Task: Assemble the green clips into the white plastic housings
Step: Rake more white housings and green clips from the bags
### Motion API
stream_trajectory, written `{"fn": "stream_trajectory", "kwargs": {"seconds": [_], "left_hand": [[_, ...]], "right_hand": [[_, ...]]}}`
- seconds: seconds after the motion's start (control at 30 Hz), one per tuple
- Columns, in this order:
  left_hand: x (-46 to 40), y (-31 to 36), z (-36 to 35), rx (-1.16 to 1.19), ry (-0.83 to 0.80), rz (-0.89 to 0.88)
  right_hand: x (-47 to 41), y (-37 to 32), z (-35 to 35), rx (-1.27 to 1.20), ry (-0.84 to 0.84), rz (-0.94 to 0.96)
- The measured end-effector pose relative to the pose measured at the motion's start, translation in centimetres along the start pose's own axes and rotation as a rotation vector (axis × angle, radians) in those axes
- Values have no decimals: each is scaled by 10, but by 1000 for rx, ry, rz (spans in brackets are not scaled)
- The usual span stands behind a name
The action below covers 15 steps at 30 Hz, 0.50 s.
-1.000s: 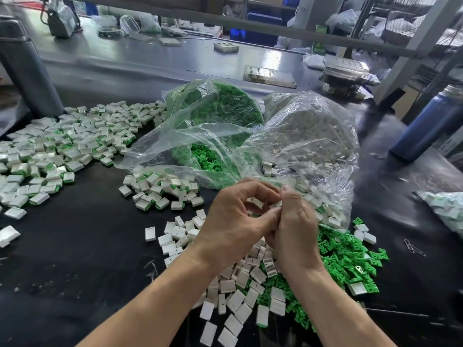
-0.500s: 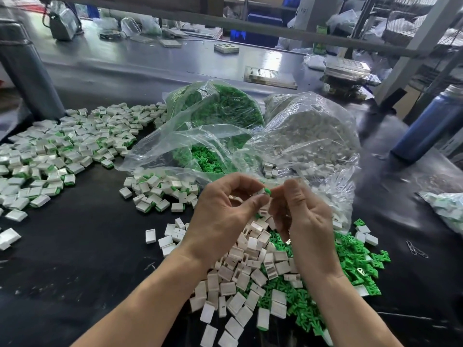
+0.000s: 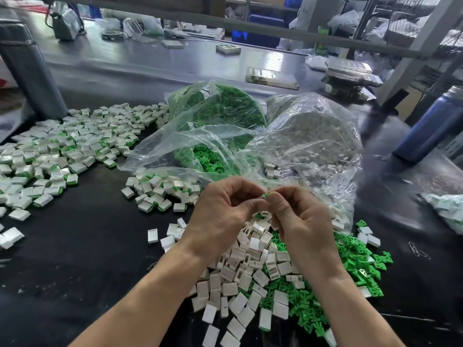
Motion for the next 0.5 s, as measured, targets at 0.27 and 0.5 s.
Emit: {"fn": "stream_trajectory", "kwargs": {"seconds": [0.27,0.5], "left_hand": [[-3,-35,61,-465,180,211],[-1,-39,115,-789,396,307]], "right_hand": [[-7,4,30,296,9,-43],[-10,6,47,432,56,-101]]}}
Point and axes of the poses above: each hand's wrist, its own x-axis away from the middle knuckle, its own z-axis out of the back of the hand, y = z × x, the point moved 10 cm from there along -x, towards the middle knuckle, and after that the axes turned 14 degrees about -x, right-handed, at the moved point
